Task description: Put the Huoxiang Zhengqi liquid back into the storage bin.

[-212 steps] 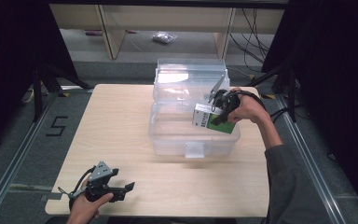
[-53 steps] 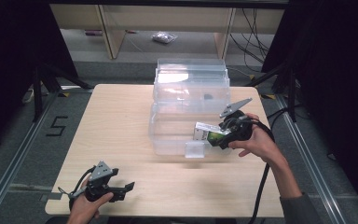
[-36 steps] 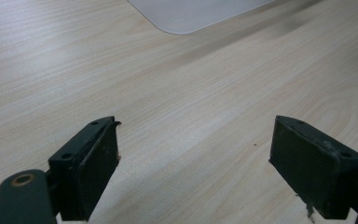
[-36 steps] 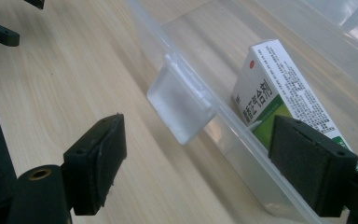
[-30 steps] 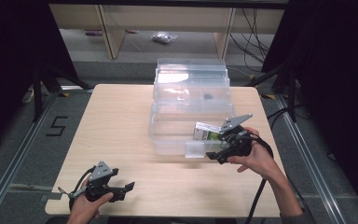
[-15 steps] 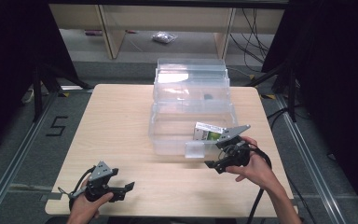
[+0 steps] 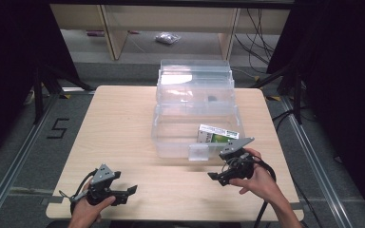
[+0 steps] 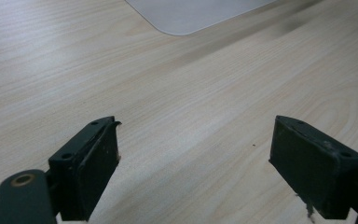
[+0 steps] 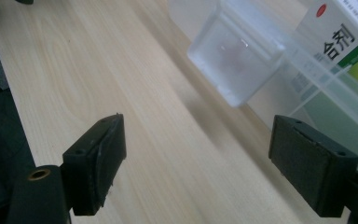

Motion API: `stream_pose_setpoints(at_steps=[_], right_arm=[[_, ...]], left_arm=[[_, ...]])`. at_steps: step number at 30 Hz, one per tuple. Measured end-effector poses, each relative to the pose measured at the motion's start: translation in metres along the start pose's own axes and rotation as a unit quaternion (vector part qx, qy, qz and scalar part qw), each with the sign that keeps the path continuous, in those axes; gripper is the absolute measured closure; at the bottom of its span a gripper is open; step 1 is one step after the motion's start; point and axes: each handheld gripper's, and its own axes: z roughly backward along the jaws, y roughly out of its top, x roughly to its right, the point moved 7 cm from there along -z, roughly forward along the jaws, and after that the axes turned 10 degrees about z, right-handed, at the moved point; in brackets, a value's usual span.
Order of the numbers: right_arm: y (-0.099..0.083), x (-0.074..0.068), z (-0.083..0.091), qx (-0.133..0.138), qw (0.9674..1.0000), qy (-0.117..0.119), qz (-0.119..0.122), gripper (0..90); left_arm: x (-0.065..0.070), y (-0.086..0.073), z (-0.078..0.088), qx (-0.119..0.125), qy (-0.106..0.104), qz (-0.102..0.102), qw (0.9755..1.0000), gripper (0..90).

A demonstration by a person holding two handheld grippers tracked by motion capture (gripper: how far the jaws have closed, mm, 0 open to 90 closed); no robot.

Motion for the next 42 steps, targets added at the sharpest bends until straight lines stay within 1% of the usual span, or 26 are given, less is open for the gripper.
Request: stream_pose_setpoints(at_steps=[1, 3, 5, 7, 8, 9, 12, 13, 15, 18, 19, 20, 21, 22, 23, 29, 30, 32, 34, 35, 36, 37, 38, 40, 41, 42], right_arm=[[-0.002, -0.002, 0.001, -0.01, 0.9999, 0.002, -0.01, 20.0], [-0.006, -0.004, -0.001, -0.01, 0.9999, 0.003, -0.009, 20.2], [-0.014, -0.005, -0.005, -0.013, 0.9999, -0.008, 0.001, 20.2], [-0.016, -0.005, -0.006, -0.012, 0.9999, -0.005, 0.006, 20.2], [-0.019, -0.007, -0.004, -0.021, 0.9998, -0.003, -0.006, 20.4], [-0.024, -0.008, -0.007, -0.017, 0.9998, -0.004, 0.0, 20.5], [-0.028, -0.009, -0.009, -0.019, 0.9998, -0.001, -0.006, 20.4], [-0.031, -0.012, -0.007, -0.032, 0.9993, 0.003, -0.019, 20.4], [-0.036, -0.012, -0.011, -0.024, 0.9996, -0.004, -0.014, 20.3], [-0.042, -0.017, -0.011, -0.03, 0.9993, 0.002, -0.024, 20.1], [-0.043, -0.016, -0.011, -0.031, 0.9994, 0.002, -0.016, 20.1], [-0.045, -0.016, -0.012, -0.034, 0.9992, -0.005, -0.02, 20.0], [-0.047, -0.018, -0.011, -0.031, 0.9992, 0.001, -0.027, 19.9], [-0.049, -0.015, -0.011, -0.031, 0.9993, -0.004, -0.017, 19.7], [-0.05, -0.016, -0.012, -0.031, 0.9994, 0.001, -0.017, 19.4], [-0.059, -0.016, -0.011, -0.022, 0.9995, -0.013, -0.02, 18.5], [-0.061, -0.02, -0.011, -0.02, 0.9993, -0.005, -0.031, 18.3], [-0.062, -0.019, -0.011, -0.018, 0.9995, -0.009, -0.026, 18.0], [-0.063, -0.021, -0.012, -0.017, 0.9994, -0.005, -0.029, 17.3], [-0.065, -0.022, -0.012, -0.018, 0.9992, -0.011, -0.033, 17.3], [-0.066, -0.022, -0.013, -0.015, 0.9995, -0.007, -0.028, 17.2], [-0.068, -0.022, -0.011, -0.023, 0.9993, -0.002, -0.028, 17.2], [-0.069, -0.023, -0.011, -0.027, 0.9991, -0.006, -0.031, 17.2], [-0.071, -0.025, -0.011, -0.023, 0.9988, -0.004, -0.042, 17.2], [-0.072, -0.026, -0.009, -0.028, 0.9986, 0.0, -0.044, 17.2], [-0.073, -0.026, -0.009, -0.029, 0.9989, -0.005, -0.038, 17.2]], left_arm=[[0.0, 0.0, 0.0, -0.001, 0.0, 0.0, 1.0, 14.8], [0.0, 0.0, 0.0, 0.001, -0.001, 0.001, 1.0, 14.7], [0.0, 0.0, 0.0, -0.001, 0.0, 0.0, 1.0, 14.7], [0.0, 0.0, 0.0, -0.001, 0.0, 0.0, 1.0, 14.7], [0.0, 0.0, 0.0, -0.001, -0.001, -0.001, 1.0, 14.7], [0.0, 0.0, 0.0, -0.001, 0.0, -0.001, 1.0, 14.7], [0.001, 0.0, 0.0, 0.001, -0.001, 0.001, 1.0, 14.7], [0.001, 0.0, 0.0, 0.001, -0.002, 0.001, 1.0, 14.7], [0.001, 0.001, 0.0, 0.002, -0.002, 0.0, 1.0, 14.7], [0.001, 0.0, 0.0, 0.001, -0.004, 0.0, 1.0, 14.7], [0.001, 0.0, 0.001, -0.001, -0.003, -0.001, 1.0, 14.7], [0.001, 0.0, 0.0, 0.0, -0.004, 0.0, 1.0, 14.7], [0.001, 0.0, 0.0, 0.0, -0.003, -0.001, 1.0, 14.7], [0.001, 0.0, 0.0, 0.001, -0.003, 0.0, 1.0, 14.7], [0.001, 0.0, 0.0, 0.0, -0.003, 0.0, 1.0, 14.7], [0.001, 0.0, 0.0, -0.001, -0.002, -0.003, 1.0, 14.7], [0.001, 0.0, 0.0, -0.001, -0.002, -0.002, 1.0, 14.7], [0.001, 0.0, 0.001, -0.001, -0.003, -0.002, 1.0, 14.7], [0.001, 0.0, 0.001, -0.001, -0.003, -0.003, 1.0, 14.7], [0.001, 0.0, 0.001, -0.001, -0.002, -0.003, 1.0, 14.7], [0.001, 0.0, 0.001, -0.001, -0.003, -0.003, 1.0, 14.7], [0.001, 0.0, 0.001, -0.001, -0.002, -0.003, 1.0, 14.7], [0.001, 0.0, 0.001, -0.001, -0.002, -0.003, 1.0, 14.7], [0.001, 0.0, 0.001, -0.001, -0.002, -0.003, 1.0, 14.7], [0.001, 0.0, 0.001, -0.001, -0.002, -0.003, 1.0, 14.7], [0.001, 0.0, 0.001, -0.001, -0.002, -0.003, 1.0, 14.8]])
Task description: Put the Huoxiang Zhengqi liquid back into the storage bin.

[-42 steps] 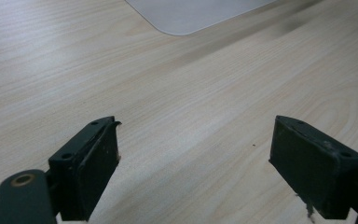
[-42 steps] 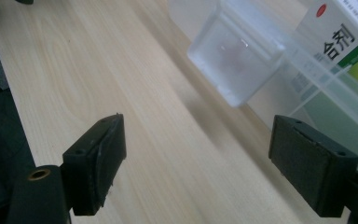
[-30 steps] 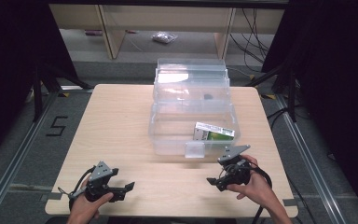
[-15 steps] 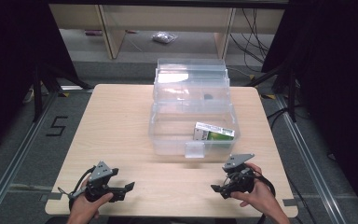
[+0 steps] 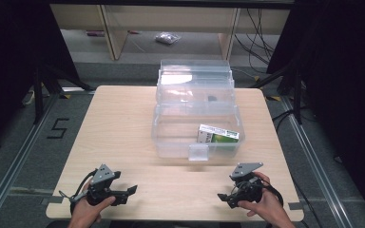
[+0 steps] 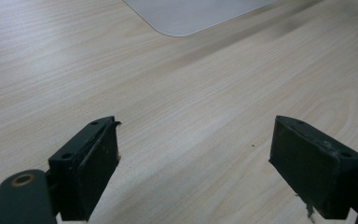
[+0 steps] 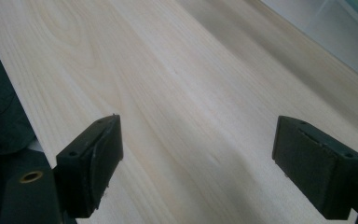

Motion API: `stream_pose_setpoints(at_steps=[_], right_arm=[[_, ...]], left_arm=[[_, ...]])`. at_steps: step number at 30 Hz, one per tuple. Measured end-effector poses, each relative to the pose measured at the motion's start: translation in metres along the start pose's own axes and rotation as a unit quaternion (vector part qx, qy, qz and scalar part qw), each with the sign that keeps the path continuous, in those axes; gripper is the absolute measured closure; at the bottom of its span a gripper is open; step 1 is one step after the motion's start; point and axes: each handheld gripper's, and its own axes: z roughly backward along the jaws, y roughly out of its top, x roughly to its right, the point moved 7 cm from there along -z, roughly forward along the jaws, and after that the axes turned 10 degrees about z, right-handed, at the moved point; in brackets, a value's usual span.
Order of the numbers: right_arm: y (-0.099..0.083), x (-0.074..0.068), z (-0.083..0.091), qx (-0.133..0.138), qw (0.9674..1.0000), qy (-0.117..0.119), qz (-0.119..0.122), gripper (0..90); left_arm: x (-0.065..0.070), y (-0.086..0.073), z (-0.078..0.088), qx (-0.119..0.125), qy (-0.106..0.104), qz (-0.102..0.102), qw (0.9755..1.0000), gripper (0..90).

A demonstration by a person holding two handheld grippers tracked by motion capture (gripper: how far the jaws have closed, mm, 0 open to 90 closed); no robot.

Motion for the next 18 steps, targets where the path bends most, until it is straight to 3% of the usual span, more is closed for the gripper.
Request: stream_pose_setpoints(at_steps=[3, 4, 8, 18], right_arm=[[-0.002, 0.0, 0.001, 0.003, 1.0, -0.003, 0.003, 17.1], [-0.003, -0.002, 0.001, 0.006, 0.9999, -0.005, -0.007, 17.1], [-0.009, -0.005, 0.004, -0.009, 0.9999, -0.002, -0.008, 17.1], [-0.016, -0.005, 0.005, -0.013, 0.9998, -0.013, -0.009, 17.1]], left_arm=[[0.0, 0.0, 0.0, 0.0, 0.0, 0.0, 1.0, 14.7], [0.0, 0.0, 0.0, 0.0, 0.0, 0.0, 1.0, 14.7], [0.0, 0.0, 0.0, 0.001, 0.0, 0.002, 1.0, 14.7], [0.0, -0.001, 0.001, -0.004, 0.005, -0.001, 1.0, 14.8]])
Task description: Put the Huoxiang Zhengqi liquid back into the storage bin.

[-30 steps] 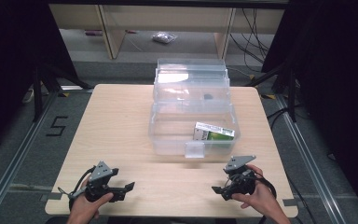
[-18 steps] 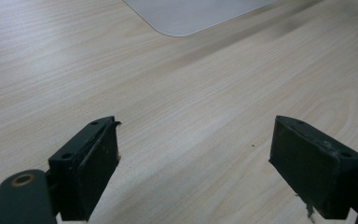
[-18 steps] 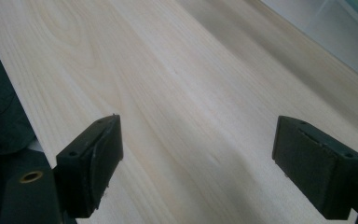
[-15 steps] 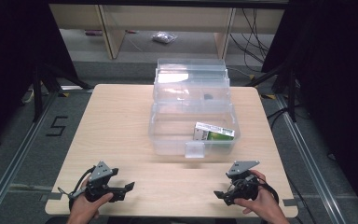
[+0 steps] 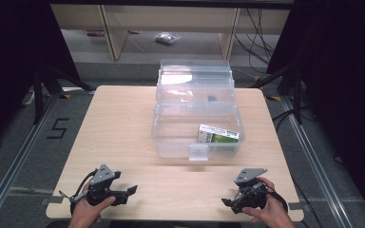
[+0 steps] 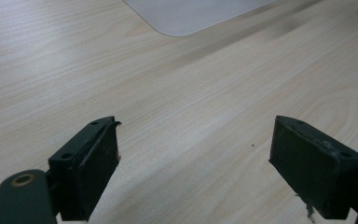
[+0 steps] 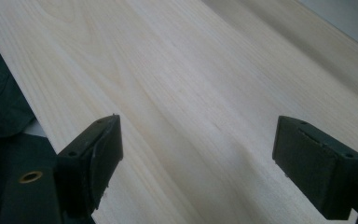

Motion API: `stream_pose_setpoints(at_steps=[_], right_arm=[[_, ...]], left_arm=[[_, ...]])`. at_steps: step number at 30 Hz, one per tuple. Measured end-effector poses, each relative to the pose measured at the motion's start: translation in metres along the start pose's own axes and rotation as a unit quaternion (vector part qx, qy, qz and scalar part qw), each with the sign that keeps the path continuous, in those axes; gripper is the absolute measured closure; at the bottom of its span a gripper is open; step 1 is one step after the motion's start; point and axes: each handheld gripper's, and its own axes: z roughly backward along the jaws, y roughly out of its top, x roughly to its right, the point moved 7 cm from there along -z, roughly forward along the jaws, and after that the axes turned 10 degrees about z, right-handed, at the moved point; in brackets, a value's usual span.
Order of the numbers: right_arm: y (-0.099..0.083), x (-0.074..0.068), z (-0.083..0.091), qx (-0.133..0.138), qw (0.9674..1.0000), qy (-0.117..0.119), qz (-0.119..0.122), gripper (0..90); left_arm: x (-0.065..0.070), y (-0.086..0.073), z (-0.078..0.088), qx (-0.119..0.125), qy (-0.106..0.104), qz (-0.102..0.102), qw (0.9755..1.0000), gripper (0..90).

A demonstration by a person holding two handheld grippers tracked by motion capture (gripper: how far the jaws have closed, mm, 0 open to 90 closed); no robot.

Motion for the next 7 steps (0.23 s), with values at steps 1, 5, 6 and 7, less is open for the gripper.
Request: stream_pose_setpoints(at_steps=[1, 5, 6, 7], right_arm=[[-0.0003, -0.0006, 0.0007, -0.002, 1.0, 0.001, -0.007, 17.1], [-0.0012, 0.0024, -0.0001, 0.006, 1.0, -0.006, -0.005, 17.1], [-0.0025, 0.0025, 0.0016, -0.003, 0.9999, -0.007, -0.01, 17.1], [-0.0026, 0.0047, 0.0006, 0.002, 1.0, -0.008, -0.002, 17.1]], left_arm=[[0.0001, 0.0003, -0.0007, 0.004, -0.004, 0.0, 1.0, 14.7], [0.0, 0.0, -0.0012, 0.002, -0.005, -0.001, 1.0, 14.7], [0.0004, 0.0001, -0.001, 0.002, -0.005, 0.0, 1.0, 14.7], [0.0004, 0.0001, -0.0009, 0.002, -0.005, 0.0, 1.0, 14.7]])
